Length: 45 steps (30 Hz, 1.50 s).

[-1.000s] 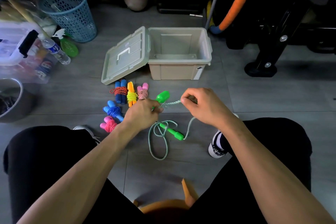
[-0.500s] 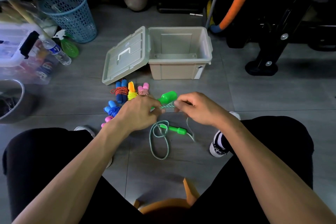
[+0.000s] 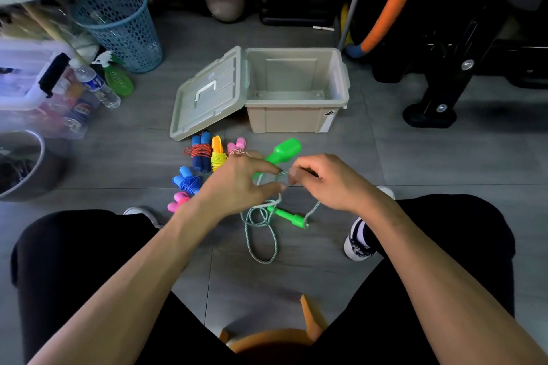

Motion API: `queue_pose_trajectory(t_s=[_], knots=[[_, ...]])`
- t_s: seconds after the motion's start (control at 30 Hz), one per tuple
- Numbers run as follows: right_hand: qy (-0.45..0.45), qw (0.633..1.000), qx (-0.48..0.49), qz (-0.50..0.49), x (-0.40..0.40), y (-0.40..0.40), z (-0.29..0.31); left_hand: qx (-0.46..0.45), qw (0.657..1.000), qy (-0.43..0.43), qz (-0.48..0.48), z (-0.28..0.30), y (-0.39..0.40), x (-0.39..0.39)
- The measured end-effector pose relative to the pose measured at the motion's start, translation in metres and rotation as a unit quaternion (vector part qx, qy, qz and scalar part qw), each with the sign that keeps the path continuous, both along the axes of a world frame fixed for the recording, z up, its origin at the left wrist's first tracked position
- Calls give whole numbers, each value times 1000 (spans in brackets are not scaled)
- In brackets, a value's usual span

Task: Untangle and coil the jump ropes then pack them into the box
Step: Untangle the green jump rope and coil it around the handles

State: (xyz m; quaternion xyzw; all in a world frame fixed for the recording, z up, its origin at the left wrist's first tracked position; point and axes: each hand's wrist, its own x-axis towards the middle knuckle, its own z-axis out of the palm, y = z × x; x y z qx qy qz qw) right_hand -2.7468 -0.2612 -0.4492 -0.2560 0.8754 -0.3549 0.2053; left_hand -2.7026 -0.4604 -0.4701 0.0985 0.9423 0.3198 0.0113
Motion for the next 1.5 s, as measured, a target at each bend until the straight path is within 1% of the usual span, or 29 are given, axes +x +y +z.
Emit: queue_pose_trajectory(t_s=[0.07, 0.13, 0.2, 0.27, 0.3, 0.33, 0.37, 0.43, 0.5, 0.53, 0.6, 0.63, 0.67, 0.7, 0.73, 0.77, 0.8, 0.83, 0.9, 0.97, 1.0, 1.07, 1.13, 1.17, 1.2, 1.27, 1.3, 1.37, 1.5], knots=[[3, 1000, 6, 3, 0, -3, 1, -30, 999, 17, 41, -1, 9, 1], [9, 1000, 13, -7, -3, -1, 5, -118, 987, -14, 113, -8, 2, -2], [20, 999, 17, -29, -7, 5, 8, -194, 959, -101, 178, -19, -14, -7], [29, 999, 23, -39, -9, 8, 8, -220, 934, -185, 211, -28, -27, -8], [29, 999, 22, -39, -9, 8, 8, -198, 934, -205, 215, -32, -30, -8], [26, 999, 18, -40, -8, 7, 7, -156, 944, -206, 207, -34, -30, -8], [24, 999, 11, -39, -8, 6, 6, -105, 959, -186, 188, -35, -26, -8], [28, 999, 7, -30, -6, 2, 4, -26, 985, -116, 124, -30, -13, -6], [31, 999, 11, -16, -5, -2, 1, 0, 997, -40, 64, -25, 2, -3], [29, 999, 13, -12, -5, -3, 1, -13, 998, -10, 54, -23, 7, -1], [19, 1000, 20, -13, -6, -3, 2, -86, 993, 12, 87, -25, 7, -2], [15, 999, 24, -15, -6, -1, 3, -142, 983, -10, 115, -30, 2, -5], [12, 999, 28, -17, -7, 0, 4, -193, 968, -53, 150, -35, -7, -7], [9, 999, 31, -18, -8, 2, 5, -229, 950, -107, 184, -40, -17, -8], [6, 999, 33, -19, -8, 4, 5, -247, 933, -160, 207, -43, -26, -8], [4, 999, 35, -20, -8, 5, 5, -246, 924, -199, 214, -47, -32, -8], [3, 999, 35, -21, -7, 5, 4, -225, 928, -213, 205, -47, -33, -7], [5, 999, 34, -22, -7, 6, 3, -187, 943, -204, 187, -47, -30, -6], [11, 999, 27, -26, -7, 5, 3, -90, 980, -122, 128, -38, -15, -4], [17, 999, 25, -21, -6, 2, 2, -38, 997, -28, 56, -26, 4, 0], [17, 999, 26, -16, -5, 0, 1, -43, 998, 9, 35, -24, 11, 2], [13, 999, 29, -9, -4, -2, 1, -84, 994, 43, 47, -23, 14, 1], [5, 999, 37, -11, -5, 1, 3, -152, 982, 10, 110, -27, 4, -3], [5, 999, 42, -16, -6, 3, 4, -193, 970, -35, 147, -28, -5, -6], [8, 999, 43, -23, -7, 6, 4, -213, 955, -87, 186, -28, -15, -8], [13, 998, 51, -22, -8, 8, 3, -187, 937, -161, 246, -28, -31, -10], [14, 998, 60, -13, -8, 8, 2, -170, 938, -169, 252, -28, -34, -9], [18, 998, 66, -4, -7, 6, 1, -152, 949, -163, 223, -26, -29, -7], [36, 998, 49, 1, -7, 4, 1, -65, 991, -77, 88, -22, 0, -4]])
